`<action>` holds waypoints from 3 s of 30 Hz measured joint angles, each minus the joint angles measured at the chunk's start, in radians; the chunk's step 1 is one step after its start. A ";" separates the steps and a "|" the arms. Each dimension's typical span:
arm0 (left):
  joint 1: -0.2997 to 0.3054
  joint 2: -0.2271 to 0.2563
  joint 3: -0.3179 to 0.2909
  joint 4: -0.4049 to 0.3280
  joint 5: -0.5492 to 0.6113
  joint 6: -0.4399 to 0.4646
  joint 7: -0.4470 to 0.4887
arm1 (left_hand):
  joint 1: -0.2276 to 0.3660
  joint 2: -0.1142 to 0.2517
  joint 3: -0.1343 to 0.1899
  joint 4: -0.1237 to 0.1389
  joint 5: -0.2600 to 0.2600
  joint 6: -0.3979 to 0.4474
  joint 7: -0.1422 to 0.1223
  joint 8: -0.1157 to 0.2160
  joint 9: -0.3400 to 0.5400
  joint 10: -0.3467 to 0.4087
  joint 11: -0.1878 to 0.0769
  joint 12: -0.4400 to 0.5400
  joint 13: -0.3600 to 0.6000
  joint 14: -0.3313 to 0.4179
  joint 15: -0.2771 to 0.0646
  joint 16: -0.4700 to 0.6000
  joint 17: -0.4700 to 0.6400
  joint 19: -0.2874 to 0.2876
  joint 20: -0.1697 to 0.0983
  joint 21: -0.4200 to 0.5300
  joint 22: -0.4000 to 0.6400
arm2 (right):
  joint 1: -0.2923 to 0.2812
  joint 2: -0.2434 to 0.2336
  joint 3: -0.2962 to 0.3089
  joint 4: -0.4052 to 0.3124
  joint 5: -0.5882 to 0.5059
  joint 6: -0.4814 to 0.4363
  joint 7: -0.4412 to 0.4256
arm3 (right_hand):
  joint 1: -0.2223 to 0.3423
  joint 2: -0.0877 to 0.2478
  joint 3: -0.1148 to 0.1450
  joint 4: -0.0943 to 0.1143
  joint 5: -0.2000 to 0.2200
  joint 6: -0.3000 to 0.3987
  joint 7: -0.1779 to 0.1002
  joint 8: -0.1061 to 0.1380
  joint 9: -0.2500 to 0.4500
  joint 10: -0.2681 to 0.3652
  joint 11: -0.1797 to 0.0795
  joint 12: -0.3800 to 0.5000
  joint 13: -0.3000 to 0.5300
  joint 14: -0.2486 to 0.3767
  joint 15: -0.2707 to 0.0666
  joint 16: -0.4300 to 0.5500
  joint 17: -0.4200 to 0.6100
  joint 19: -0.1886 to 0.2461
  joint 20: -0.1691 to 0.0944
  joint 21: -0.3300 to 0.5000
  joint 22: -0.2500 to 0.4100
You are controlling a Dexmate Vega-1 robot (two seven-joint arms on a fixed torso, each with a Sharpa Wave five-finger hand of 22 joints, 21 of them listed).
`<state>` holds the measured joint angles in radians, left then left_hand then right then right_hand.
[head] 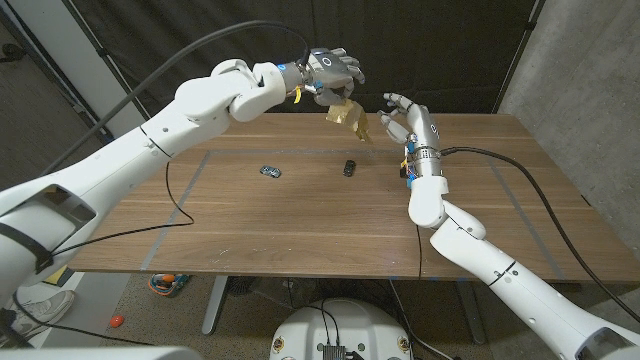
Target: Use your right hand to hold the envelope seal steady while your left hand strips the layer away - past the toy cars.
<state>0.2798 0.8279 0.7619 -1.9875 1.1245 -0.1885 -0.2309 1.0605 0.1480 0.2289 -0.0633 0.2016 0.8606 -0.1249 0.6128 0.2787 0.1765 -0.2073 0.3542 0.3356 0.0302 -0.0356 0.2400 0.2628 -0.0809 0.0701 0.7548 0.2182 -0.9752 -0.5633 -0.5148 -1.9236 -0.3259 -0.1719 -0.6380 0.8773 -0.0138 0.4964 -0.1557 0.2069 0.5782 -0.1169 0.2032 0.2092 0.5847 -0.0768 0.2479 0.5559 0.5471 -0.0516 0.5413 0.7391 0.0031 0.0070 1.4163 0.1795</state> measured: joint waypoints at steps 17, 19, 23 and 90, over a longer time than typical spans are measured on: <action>0.017 0.061 -0.004 0.009 0.404 -0.059 0.488 | -0.040 -0.039 -0.043 0.012 0.078 0.029 -0.013 0.010 -0.007 0.004 -0.004 0.013 0.016 0.017 0.001 0.007 0.009 0.030 -0.024 0.015 -0.009 | -0.001 -0.060 0.059 0.011 0.204 0.095 0.189 | -0.014 0.012 -0.038 0.010 -0.018 -0.116 0.004 -0.026 -0.005 -0.064 0.014 -0.017 0.000 -0.040 0.004 0.032 0.023 -0.011 0.011 -0.004 0.007; 0.011 0.064 -0.005 0.013 0.413 -0.076 0.523 | -0.036 -0.049 -0.045 0.010 0.090 0.031 -0.013 0.011 -0.003 0.010 -0.010 0.016 0.020 0.022 0.000 0.008 0.009 0.036 -0.030 0.015 -0.012 | 0.003 -0.063 0.063 0.020 0.224 0.110 0.205 | -0.014 0.012 -0.047 0.014 -0.018 -0.133 0.003 -0.030 -0.005 -0.074 0.009 -0.022 0.001 -0.049 0.003 0.036 0.028 -0.011 0.011 -0.004 0.009; -0.005 0.072 -0.008 0.016 0.413 -0.121 0.561 | -0.030 -0.057 -0.053 0.010 0.104 0.045 -0.016 0.011 -0.002 0.017 -0.005 0.019 0.020 0.022 0.000 0.008 0.009 0.037 -0.032 0.015 -0.014 | 0.011 -0.064 0.065 0.035 0.245 0.132 0.220 | -0.014 0.012 -0.054 0.009 -0.018 -0.172 0.017 -0.030 -0.005 -0.099 -0.002 -0.026 0.002 -0.063 0.006 0.043 0.032 -0.011 0.011 0.000 0.009; -0.054 0.095 -0.001 0.052 0.411 -0.299 0.505 | -0.027 -0.073 -0.101 0.018 0.221 0.085 -0.016 0.006 -0.026 0.013 -0.009 0.024 0.038 -0.003 0.007 -0.004 0.014 0.043 -0.037 0.023 -0.015 | 0.372 -0.037 -0.021 0.675 0.819 0.634 1.180 | 0.010 0.034 0.077 -0.023 0.252 0.386 0.042 0.161 0.005 -0.068 -0.025 0.072 -0.032 -0.221 0.011 0.097 0.005 -0.095 0.010 -0.021 0.033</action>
<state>0.2255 0.9231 0.7606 -1.9352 1.5351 -0.4879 0.2741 1.0337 0.0751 0.1280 -0.0454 0.4224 0.9452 -0.1413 0.6191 0.2526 0.1892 -0.2163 0.3783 0.3738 0.0268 -0.0285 0.2362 0.2765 -0.0383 0.0333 0.7779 0.2029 -0.6030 -0.6002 -0.5361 -1.2486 0.4931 0.4617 0.5416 0.8872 0.0204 0.5736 -0.1783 0.4586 0.9639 -0.0752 0.3643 0.2139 0.5170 -0.1019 0.3195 0.5235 0.3264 -0.0410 0.6380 0.7438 -0.0923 0.0171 1.3949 0.2123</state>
